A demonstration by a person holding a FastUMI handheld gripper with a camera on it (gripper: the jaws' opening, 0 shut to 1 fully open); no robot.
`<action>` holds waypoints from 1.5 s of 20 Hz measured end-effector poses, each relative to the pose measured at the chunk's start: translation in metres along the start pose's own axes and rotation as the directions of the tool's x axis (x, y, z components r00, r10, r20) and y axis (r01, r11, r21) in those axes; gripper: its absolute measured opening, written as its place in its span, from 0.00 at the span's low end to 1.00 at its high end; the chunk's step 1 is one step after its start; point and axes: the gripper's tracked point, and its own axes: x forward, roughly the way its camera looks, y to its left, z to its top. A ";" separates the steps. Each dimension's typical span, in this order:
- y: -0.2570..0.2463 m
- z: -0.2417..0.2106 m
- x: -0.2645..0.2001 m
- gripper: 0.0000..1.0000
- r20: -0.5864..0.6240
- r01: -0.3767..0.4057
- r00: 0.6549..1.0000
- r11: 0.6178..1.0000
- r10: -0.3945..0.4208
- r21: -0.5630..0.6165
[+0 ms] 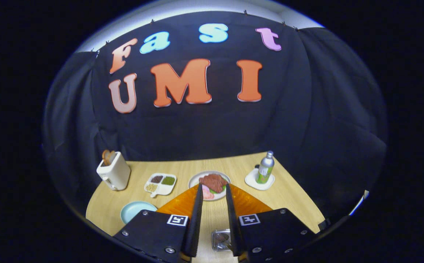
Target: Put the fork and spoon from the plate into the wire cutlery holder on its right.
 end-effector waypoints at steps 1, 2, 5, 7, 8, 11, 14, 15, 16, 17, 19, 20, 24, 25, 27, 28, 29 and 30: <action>0.007 0.016 -0.004 0.45 0.054 -0.019 0.998 1.000 0.018 0.001; 0.014 0.031 -0.009 0.52 0.103 -0.032 0.994 1.000 0.031 0.001; 0.035 0.071 -0.019 0.70 0.209 -0.072 0.975 0.997 0.074 -0.017; 0.048 0.088 -0.024 0.79 0.243 -0.090 0.965 0.995 0.095 -0.030; 0.054 0.094 -0.026 0.81 0.257 -0.096 0.961 0.995 0.102 -0.036; 0.071 0.111 -0.028 0.83 0.285 -0.122 0.949 0.991 0.132 -0.053; 0.087 0.126 -0.031 0.84 0.316 -0.140 0.936 0.988 0.154 -0.065; 0.092 0.129 -0.033 0.84 0.326 -0.147 0.931 0.987 0.162 -0.069; 0.098 0.133 -0.036 0.84 0.332 -0.160 0.927 0.984 0.176 -0.077; 0.103 0.136 -0.037 0.85 0.342 -0.165 0.921 0.983 0.185 -0.085; 0.110 0.148 -0.042 0.87 0.371 -0.168 0.908 0.981 0.193 -0.099; 0.114 0.153 -0.045 0.88 0.385 -0.170 0.902 0.980 0.196 -0.100; 0.136 0.164 -0.053 0.92 0.415 -0.204 0.881 0.973 0.229 -0.105; 0.139 0.165 -0.054 0.92 0.419 -0.208 0.877 0.972 0.235 -0.110; 0.143 0.165 -0.056 0.92 0.425 -0.206 0.873 0.971 0.240 -0.123; 0.145 0.165 -0.056 0.92 0.427 -0.204 0.872 0.970 0.240 -0.128; 0.148 0.165 -0.056 0.92 0.428 -0.206 0.870 0.970 0.243 -0.133; 0.150 0.164 -0.055 0.93 0.427 -0.206 0.870 0.969 0.245 -0.137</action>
